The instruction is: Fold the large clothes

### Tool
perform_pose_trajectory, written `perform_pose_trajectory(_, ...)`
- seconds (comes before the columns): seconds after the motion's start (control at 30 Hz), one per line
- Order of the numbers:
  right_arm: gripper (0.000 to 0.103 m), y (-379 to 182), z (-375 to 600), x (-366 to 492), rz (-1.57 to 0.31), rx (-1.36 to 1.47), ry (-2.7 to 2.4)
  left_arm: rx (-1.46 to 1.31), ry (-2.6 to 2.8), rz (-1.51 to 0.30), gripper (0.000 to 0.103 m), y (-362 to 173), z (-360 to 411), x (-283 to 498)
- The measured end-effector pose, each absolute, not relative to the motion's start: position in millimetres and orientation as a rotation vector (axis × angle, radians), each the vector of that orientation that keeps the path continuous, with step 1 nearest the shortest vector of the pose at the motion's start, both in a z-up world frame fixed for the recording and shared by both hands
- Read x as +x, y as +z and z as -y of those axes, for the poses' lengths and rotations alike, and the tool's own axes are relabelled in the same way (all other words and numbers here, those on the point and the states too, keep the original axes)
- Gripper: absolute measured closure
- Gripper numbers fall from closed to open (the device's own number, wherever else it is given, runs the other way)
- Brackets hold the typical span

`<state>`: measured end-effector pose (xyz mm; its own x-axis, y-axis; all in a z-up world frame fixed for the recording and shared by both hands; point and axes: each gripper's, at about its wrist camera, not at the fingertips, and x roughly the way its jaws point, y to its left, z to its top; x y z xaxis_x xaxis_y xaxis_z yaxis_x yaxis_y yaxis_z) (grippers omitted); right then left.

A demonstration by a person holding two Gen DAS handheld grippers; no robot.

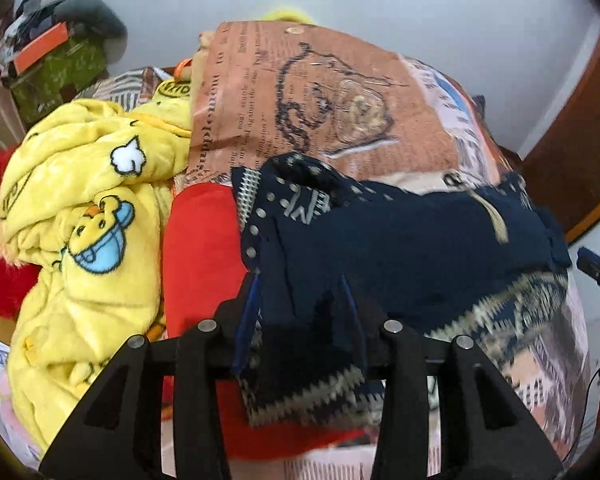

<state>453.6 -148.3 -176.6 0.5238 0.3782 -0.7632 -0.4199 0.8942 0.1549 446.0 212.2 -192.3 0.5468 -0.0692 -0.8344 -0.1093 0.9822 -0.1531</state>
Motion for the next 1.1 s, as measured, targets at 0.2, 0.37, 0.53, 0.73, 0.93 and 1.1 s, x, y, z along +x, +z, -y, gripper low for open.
perform_pose_trajectory(0.2, 0.056, -188.4, 128.0, 437.1, -0.924, -0.019, 0.550, -0.141, -0.058, -1.020, 0.062, -203.6, -176.3, 432.0)
perform_pose_trajectory(0.37, 0.056, -210.6, 102.0, 443.8, -0.976, -0.040, 0.572, -0.081, -0.050, -1.032, 0.062, -223.5, -163.0, 438.6)
perform_pose_trajectory(0.53, 0.056, -221.7, 89.4, 461.1, -0.985, -0.066, 0.549, -0.109, 0.011, -1.067, 0.062, -248.0, -180.3, 464.3)
perform_pose_trajectory(0.73, 0.056, -209.5, 74.6, 518.4, -1.020, -0.080, 0.551, -0.094, 0.076, -1.052, 0.063, -241.3, -192.7, 509.8)
perform_pose_trajectory(0.93, 0.056, -197.1, 77.6, 564.5, -0.975, -0.021, 0.392, -0.119, 0.230, -1.001, 0.063, -219.5, -220.4, 559.1)
perform_pose_trajectory(1.1, 0.056, -183.9, 104.8, 563.5, -0.922, 0.148, 0.374, -0.155, 0.310, -0.884, 0.062, -184.1, -238.8, 551.3)
